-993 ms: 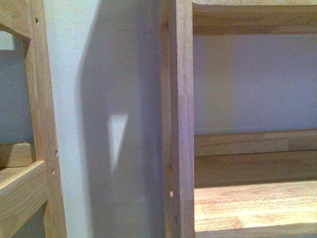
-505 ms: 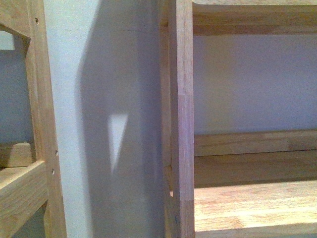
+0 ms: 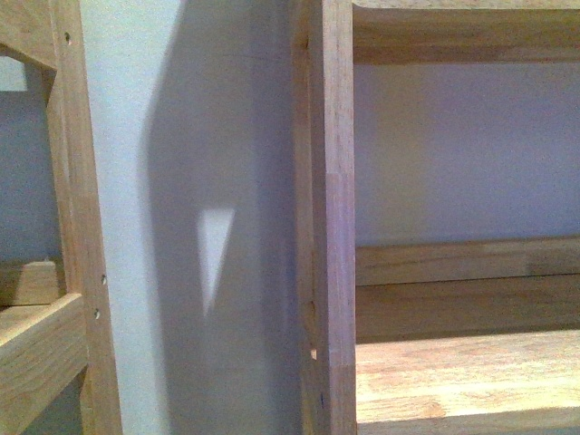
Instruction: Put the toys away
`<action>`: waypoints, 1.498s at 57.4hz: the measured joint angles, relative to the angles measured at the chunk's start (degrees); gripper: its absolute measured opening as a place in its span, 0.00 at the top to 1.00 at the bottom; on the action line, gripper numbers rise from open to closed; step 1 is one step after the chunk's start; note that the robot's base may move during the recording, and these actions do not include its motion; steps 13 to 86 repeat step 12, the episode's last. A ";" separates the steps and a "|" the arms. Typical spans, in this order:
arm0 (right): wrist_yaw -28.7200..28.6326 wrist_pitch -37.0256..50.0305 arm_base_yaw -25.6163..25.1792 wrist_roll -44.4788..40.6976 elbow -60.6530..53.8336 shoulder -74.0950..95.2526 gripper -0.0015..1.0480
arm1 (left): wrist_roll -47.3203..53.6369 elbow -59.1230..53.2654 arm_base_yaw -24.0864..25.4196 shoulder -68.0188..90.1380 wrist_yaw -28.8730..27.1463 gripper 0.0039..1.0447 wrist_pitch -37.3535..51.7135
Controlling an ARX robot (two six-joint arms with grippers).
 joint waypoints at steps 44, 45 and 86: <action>0.00 0.00 0.00 0.00 0.00 0.00 0.00 | 0.02 0.00 0.00 0.00 0.00 0.05 -0.02; 0.00 0.00 0.00 0.00 0.00 0.00 0.00 | 0.02 0.00 0.00 0.00 0.00 0.05 -0.02; 0.00 0.00 0.00 0.00 0.00 0.00 0.00 | 0.02 0.00 0.00 0.00 0.00 0.05 -0.02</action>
